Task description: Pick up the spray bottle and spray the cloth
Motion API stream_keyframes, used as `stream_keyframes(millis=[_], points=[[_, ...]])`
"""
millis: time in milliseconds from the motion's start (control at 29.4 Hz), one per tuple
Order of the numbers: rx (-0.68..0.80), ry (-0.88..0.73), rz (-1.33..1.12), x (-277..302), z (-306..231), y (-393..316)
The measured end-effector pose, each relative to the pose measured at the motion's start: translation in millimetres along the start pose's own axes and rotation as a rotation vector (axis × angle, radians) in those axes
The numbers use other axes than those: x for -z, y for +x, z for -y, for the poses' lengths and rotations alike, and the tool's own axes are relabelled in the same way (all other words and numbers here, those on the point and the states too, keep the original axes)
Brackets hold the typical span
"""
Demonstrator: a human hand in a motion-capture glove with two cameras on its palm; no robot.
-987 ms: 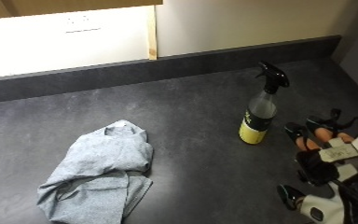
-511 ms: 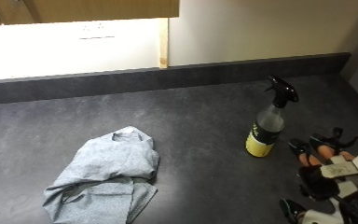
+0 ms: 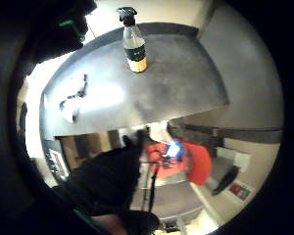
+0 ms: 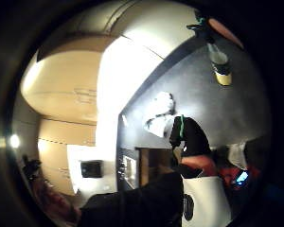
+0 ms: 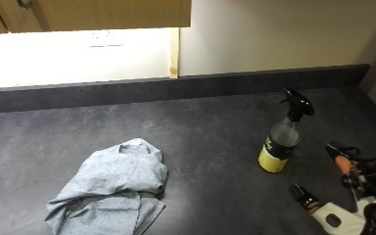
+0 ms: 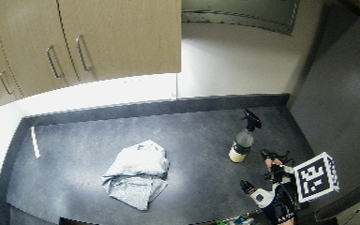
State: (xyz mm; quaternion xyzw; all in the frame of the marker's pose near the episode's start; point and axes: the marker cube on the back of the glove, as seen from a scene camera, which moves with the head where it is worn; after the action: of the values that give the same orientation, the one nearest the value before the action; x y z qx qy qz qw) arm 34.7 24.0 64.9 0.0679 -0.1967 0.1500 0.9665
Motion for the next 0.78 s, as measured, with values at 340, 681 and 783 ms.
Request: stream_keyframes(millis=[340,681,783], points=[[-0.225,0.233,0.787,-31.9,-15.3,25.0],[-0.306,0.25,0.895,-47.9,-22.9,35.6],[-0.298,0.239,0.87,-55.8,-15.9,44.3]])
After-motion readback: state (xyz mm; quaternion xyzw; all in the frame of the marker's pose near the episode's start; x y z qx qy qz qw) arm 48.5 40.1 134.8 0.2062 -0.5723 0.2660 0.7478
